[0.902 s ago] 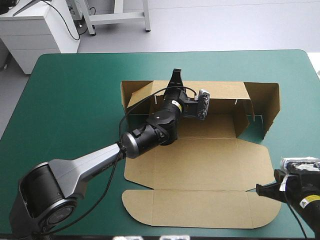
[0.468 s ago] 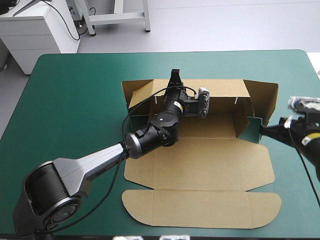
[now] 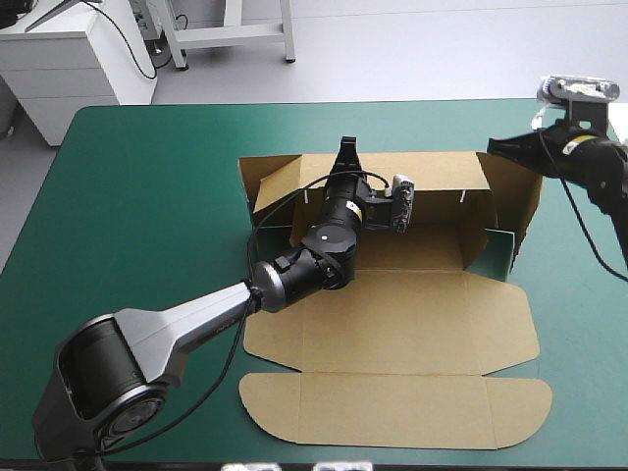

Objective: Fold the box

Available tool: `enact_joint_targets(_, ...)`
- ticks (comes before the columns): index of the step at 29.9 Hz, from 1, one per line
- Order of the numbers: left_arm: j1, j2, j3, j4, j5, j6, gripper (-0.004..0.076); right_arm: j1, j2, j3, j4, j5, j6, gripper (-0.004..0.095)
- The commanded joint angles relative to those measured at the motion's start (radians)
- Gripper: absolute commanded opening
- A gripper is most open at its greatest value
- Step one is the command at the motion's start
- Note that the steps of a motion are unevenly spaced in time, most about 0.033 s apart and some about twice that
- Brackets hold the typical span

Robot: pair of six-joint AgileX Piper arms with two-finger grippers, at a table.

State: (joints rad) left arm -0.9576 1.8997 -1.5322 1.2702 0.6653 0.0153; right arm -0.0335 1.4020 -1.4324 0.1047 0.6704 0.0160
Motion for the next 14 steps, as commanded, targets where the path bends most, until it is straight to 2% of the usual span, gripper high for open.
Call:
enact_joint_targets(1, -0.010, -0.013, 0.000, -0.094, 0.007, -0.015, -0.0008, 0.002, 0.078, -0.138, -0.003, -0.025, -0.016, -0.0020)
enact_joint_targets(8, -0.010, -0.013, 0.000, -0.108, 0.044, -0.015, -0.0008, 0.002, 0.271, -0.321, -0.036, 0.129, -0.010, -0.0020)
enact_joint_targets(14, -0.010, -0.013, 0.000, -0.121, 0.063, -0.015, -0.0008, -0.010, 0.325, -0.350, -0.048, 0.263, 0.001, -0.0020)
